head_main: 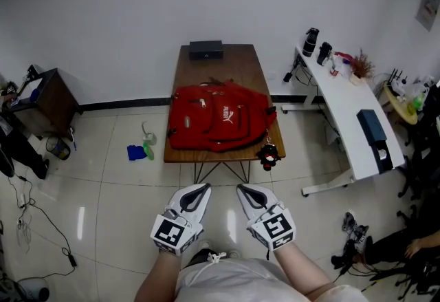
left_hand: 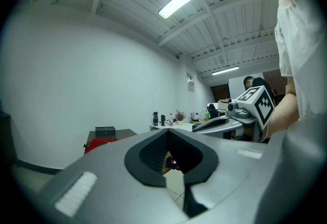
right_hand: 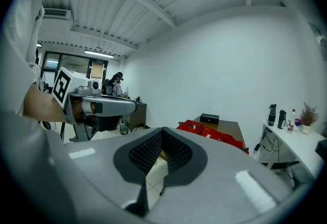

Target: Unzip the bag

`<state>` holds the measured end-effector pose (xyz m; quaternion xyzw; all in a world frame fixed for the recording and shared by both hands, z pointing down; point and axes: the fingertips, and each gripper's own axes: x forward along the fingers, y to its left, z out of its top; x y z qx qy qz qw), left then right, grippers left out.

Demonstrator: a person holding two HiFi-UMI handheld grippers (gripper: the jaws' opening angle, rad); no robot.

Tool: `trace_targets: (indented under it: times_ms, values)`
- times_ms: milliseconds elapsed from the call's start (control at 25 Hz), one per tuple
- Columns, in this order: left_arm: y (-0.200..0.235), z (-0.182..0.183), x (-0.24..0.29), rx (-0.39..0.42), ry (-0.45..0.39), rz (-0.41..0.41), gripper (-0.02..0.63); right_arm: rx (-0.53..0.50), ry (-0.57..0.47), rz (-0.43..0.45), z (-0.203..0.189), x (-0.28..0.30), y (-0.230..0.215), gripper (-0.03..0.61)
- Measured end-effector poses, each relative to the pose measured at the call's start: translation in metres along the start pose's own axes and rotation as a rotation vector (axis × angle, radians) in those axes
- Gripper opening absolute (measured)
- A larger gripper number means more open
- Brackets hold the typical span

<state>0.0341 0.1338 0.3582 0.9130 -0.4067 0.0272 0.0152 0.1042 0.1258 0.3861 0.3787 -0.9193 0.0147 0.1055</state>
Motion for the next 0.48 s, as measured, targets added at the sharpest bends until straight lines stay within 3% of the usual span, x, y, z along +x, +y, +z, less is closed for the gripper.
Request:
trace_targets:
  times_ms: [480]
  values:
    - [0.008, -0.0074, 0.0028, -0.012, 0.018, 0.019, 0.006, 0.03, 0.013, 0.004, -0.0045, 0.0056, -0.0052, 0.006]
